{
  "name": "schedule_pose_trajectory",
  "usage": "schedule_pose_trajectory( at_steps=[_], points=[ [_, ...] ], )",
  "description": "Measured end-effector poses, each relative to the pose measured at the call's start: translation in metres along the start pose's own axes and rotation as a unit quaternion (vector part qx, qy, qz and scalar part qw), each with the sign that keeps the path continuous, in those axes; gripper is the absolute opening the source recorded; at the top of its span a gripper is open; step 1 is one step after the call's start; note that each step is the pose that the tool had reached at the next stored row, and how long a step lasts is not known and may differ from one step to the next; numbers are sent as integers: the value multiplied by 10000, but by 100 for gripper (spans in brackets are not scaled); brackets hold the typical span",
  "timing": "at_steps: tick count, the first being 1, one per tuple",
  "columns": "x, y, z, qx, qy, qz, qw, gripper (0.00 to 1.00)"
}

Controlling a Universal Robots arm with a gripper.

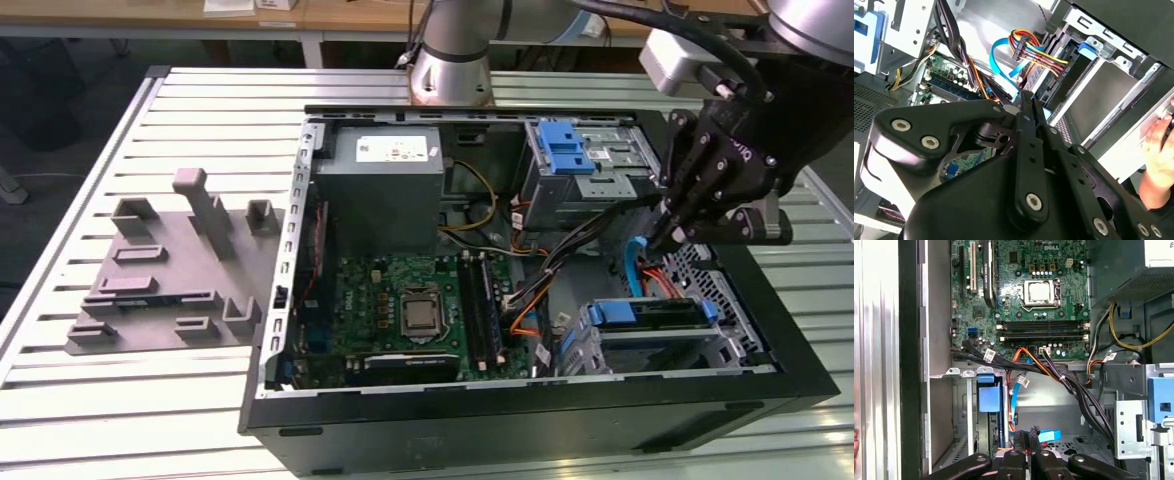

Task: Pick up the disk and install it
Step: 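Insert the second disk wire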

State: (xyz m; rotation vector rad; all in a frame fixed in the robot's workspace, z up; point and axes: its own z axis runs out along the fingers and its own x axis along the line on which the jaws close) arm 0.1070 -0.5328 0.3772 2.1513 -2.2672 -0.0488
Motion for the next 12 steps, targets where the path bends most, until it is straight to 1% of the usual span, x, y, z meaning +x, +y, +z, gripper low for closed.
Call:
schedule_pose_trajectory(
  at_steps=[6,12],
  points=[
    [0,20,-45,0,0,0,10000,17],
    [-22,23,-63,0,1,0,10000,17]
  ],
)
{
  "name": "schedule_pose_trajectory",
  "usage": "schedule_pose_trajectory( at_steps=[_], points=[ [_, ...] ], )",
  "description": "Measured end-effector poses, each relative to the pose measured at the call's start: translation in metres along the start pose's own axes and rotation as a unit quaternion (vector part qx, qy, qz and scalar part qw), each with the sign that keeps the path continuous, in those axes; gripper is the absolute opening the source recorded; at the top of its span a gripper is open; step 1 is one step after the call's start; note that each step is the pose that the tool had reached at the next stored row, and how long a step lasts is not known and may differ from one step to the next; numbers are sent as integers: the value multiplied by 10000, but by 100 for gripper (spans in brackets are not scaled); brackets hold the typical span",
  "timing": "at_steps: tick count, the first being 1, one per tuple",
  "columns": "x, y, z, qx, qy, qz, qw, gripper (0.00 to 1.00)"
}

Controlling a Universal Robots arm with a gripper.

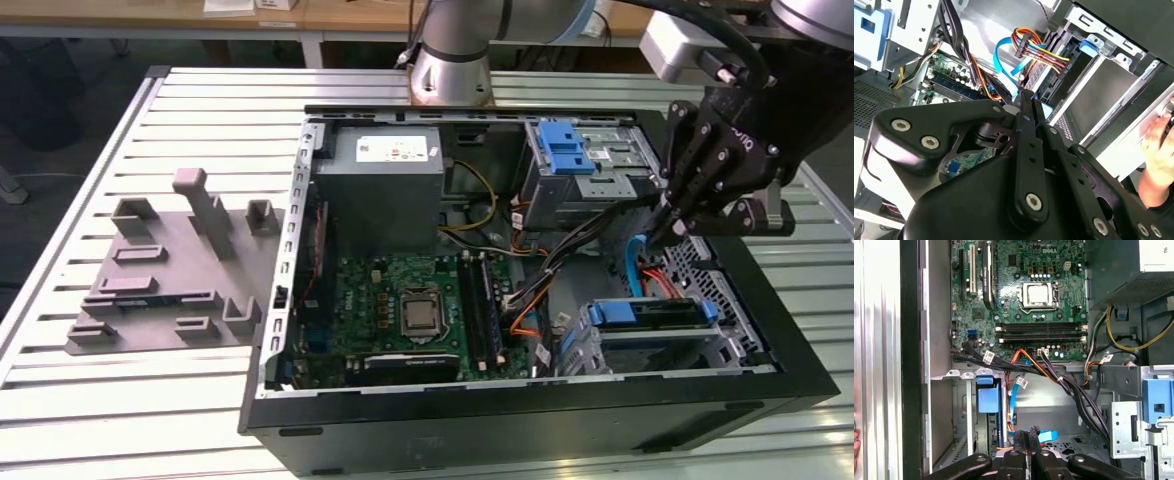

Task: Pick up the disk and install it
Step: 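Insert the second disk wire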

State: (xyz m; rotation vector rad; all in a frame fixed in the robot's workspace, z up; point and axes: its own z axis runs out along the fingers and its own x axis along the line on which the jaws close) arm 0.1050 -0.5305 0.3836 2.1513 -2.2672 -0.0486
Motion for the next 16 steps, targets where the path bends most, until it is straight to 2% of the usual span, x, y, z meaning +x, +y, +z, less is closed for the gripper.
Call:
schedule_pose_trajectory(
  at_steps=[7,12,16],
  points=[
    [-38,3,-7,0,-1,2,10000,17],
    [-44,0,77,0,-1,2,10000,17],
    [-44,-1,119,1,3,3,10000,17]
  ],
)
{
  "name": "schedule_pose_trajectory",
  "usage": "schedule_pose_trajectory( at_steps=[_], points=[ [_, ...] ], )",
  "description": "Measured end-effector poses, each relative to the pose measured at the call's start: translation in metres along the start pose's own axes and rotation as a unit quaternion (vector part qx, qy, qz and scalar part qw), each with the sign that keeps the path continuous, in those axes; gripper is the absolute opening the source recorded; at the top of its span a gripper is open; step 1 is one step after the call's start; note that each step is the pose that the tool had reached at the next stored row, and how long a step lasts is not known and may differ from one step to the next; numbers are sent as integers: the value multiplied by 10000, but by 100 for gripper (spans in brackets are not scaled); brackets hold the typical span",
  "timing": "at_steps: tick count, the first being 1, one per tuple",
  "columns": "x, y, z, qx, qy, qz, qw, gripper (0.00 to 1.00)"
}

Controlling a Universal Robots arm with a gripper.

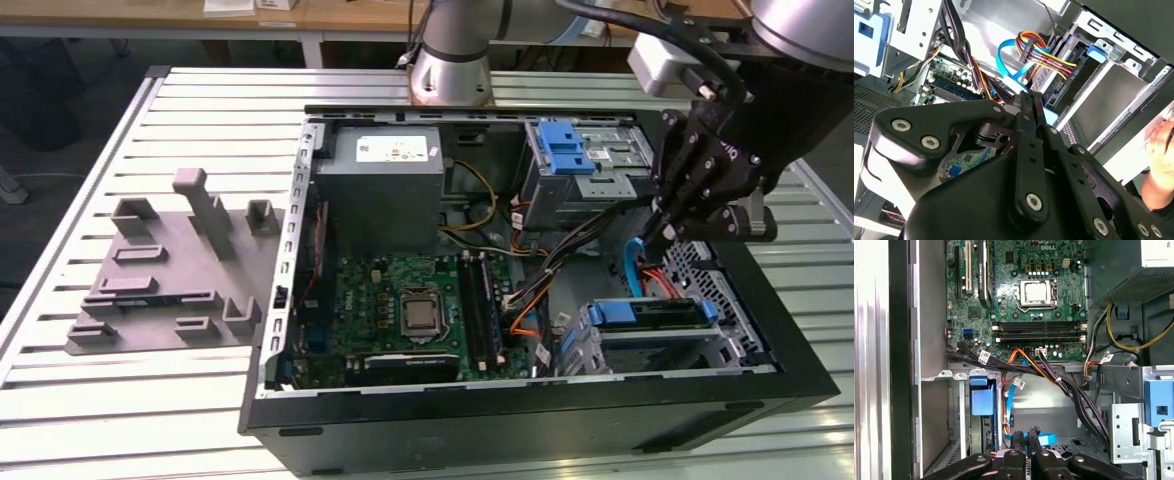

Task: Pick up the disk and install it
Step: 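Insert the second disk wire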

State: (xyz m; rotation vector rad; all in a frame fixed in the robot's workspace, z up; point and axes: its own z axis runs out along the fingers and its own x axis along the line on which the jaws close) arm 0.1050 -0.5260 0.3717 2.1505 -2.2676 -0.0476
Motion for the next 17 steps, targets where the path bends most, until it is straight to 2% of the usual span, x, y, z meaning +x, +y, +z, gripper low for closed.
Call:
schedule_pose_trajectory(
  at_steps=[7,12,17],
  points=[
    [31,-3,42,11,19,0,10000,17],
    [63,-5,63,15,74,2,10000,17],
    [111,-9,92,16,93,3,10000,17]
  ],
)
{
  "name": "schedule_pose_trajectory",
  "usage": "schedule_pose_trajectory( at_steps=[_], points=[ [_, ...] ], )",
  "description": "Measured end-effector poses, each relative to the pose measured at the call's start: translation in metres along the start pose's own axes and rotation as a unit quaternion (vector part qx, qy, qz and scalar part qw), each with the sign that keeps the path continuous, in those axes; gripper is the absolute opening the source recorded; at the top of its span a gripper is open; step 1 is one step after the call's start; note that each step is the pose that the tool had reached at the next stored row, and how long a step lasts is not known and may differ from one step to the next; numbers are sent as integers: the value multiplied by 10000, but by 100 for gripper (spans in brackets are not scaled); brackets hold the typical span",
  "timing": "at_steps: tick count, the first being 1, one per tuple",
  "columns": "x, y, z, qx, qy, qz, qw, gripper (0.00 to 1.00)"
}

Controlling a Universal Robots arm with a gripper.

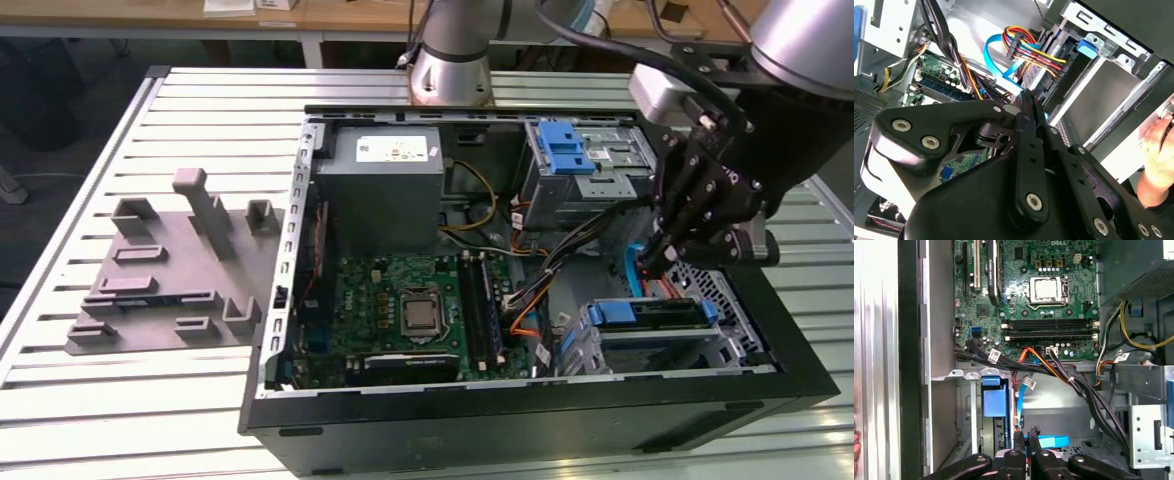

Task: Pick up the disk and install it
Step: 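Insert the second disk wire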

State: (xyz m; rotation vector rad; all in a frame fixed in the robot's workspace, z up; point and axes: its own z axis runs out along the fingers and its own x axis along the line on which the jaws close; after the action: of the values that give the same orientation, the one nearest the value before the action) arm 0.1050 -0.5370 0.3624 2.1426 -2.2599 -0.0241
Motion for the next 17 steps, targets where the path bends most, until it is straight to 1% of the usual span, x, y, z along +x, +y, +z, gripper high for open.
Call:
schedule_pose_trajectory(
  at_steps=[8,13,14,17],
  points=[
    [94,-6,36,1,9,0,10000,17],
    [118,-8,47,1,9,0,10000,18],
    [121,-8,49,1,9,0,10000,24],
    [134,-9,56,1,9,0,10000,24]
  ],
)
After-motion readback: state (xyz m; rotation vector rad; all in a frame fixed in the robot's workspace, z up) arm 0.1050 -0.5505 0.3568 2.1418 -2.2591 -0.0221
